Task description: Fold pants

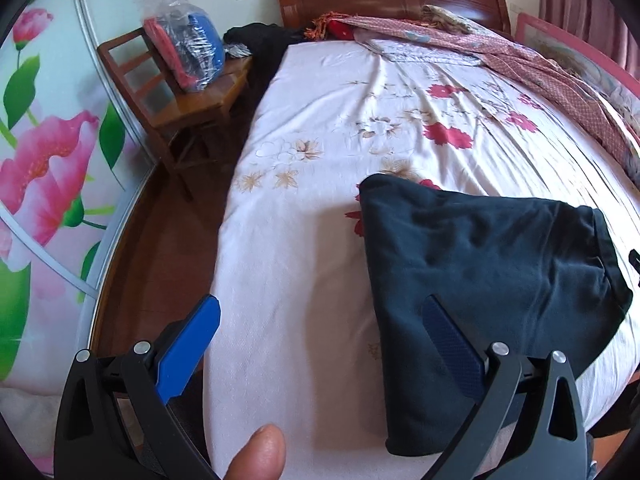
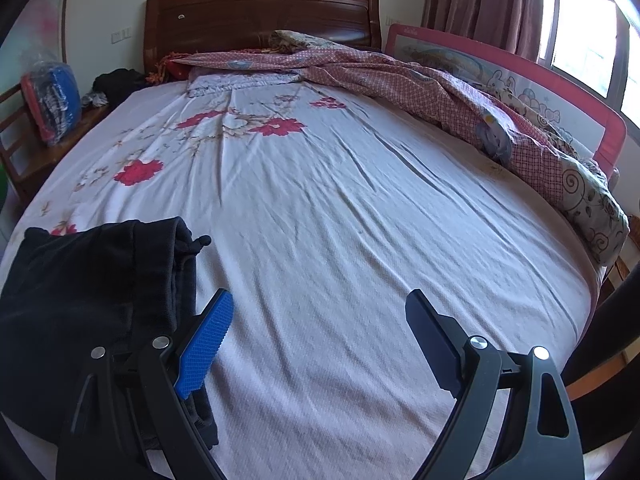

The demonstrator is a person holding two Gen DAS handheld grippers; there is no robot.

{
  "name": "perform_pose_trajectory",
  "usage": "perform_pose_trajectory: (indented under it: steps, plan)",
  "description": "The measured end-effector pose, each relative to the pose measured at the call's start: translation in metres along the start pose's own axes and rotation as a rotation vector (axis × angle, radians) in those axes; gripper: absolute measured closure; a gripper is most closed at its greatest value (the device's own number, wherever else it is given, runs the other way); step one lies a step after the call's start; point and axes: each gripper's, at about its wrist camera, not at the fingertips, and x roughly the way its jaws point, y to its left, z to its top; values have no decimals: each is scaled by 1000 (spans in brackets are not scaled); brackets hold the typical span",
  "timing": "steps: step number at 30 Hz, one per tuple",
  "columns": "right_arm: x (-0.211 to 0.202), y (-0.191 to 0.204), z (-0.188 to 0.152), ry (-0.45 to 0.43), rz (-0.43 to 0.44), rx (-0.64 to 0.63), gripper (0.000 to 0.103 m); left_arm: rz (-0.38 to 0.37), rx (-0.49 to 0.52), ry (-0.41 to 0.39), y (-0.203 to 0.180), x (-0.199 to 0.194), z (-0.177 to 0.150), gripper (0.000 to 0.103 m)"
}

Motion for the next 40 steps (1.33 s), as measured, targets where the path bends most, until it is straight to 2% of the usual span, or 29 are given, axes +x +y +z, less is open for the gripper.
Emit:
perform_pose_trajectory:
  steps: [4, 12, 15, 25, 28, 29, 37, 40]
  plan:
    - [-3, -2, 0, -5, 0, 5, 16, -25, 0, 23, -2, 0, -1, 2]
    - [-5, -2, 0, -3, -1, -3, 16, -6, -31, 47, 2, 3, -5, 2]
    - [-6, -2, -1, 0, -2, -7, 16, -27, -40, 61, 2, 4, -7, 2]
    - [-6, 1, -6, 7, 0, -16, 16, -39, -33, 57, -1, 4, -8, 2]
    - [-6, 3, -8, 3, -1, -24, 16, -50, -44, 51, 0, 3, -8, 2]
    - [-6, 4, -8, 5, -1, -27, 16, -75, -62, 57, 2, 4, -9, 2]
    - [-6, 4, -10, 13, 4, -24, 16, -34, -66, 97, 1, 13, -7, 2]
    - [-6, 2, -9, 12, 3, -15, 16, -41, -83, 104, 5, 15, -7, 2]
